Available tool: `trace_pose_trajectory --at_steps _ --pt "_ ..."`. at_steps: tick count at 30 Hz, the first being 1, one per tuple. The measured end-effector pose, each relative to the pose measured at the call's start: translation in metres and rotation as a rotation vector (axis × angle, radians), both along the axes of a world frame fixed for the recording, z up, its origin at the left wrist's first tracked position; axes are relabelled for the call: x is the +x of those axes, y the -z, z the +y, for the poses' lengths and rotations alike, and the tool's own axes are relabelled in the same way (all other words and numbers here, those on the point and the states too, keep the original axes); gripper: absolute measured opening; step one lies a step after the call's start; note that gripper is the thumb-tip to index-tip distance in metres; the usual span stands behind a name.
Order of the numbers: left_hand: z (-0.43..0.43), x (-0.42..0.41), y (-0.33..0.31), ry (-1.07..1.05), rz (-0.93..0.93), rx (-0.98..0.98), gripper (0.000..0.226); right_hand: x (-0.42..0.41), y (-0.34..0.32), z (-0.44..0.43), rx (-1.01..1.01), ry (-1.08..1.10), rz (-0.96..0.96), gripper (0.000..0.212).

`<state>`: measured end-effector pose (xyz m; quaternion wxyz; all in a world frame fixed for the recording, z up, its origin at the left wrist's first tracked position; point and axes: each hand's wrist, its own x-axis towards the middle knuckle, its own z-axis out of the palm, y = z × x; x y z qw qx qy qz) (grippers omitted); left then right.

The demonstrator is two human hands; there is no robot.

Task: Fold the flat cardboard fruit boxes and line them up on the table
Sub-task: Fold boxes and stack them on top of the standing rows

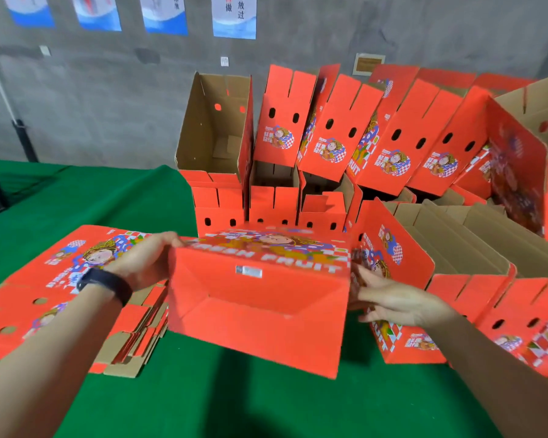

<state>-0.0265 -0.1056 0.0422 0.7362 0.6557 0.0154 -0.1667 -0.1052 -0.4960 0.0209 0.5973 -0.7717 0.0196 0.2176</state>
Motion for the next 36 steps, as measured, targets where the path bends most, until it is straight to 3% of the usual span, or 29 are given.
trace_pose_trajectory --at_steps 3,6,8,15,22,26,30,36 --pt "0.006 -0.005 0.018 0.020 -0.018 -0.015 0.047 -0.004 0.006 0.007 0.013 -0.086 -0.077 0.086" --pt "0.004 -0.004 0.039 0.046 -0.002 0.097 0.062 -0.003 0.009 0.011 -0.079 -0.059 -0.185 0.093" --pt "-0.001 -0.003 0.049 0.032 -0.029 0.235 0.056 -0.005 0.005 0.012 -0.203 -0.068 -0.257 0.094" --pt "-0.053 -0.011 0.051 0.091 -0.143 0.450 0.035 -0.016 -0.033 0.019 -0.564 -0.014 -0.536 0.086" --pt "-0.127 -0.040 0.011 0.219 -0.434 0.322 0.025 -0.039 -0.087 0.019 -0.667 0.260 -0.811 0.082" --pt "-0.170 -0.055 -0.017 0.169 -0.720 0.315 0.054 -0.049 -0.120 -0.003 -0.719 0.408 -0.907 0.083" --pt "-0.209 -0.059 -0.044 0.141 -0.929 0.347 0.067 -0.053 -0.143 -0.030 -0.766 0.537 -0.946 0.088" --pt "-0.274 -0.044 -0.066 0.467 -0.804 0.260 0.066 -0.039 -0.151 -0.085 -0.831 0.659 -0.912 0.089"
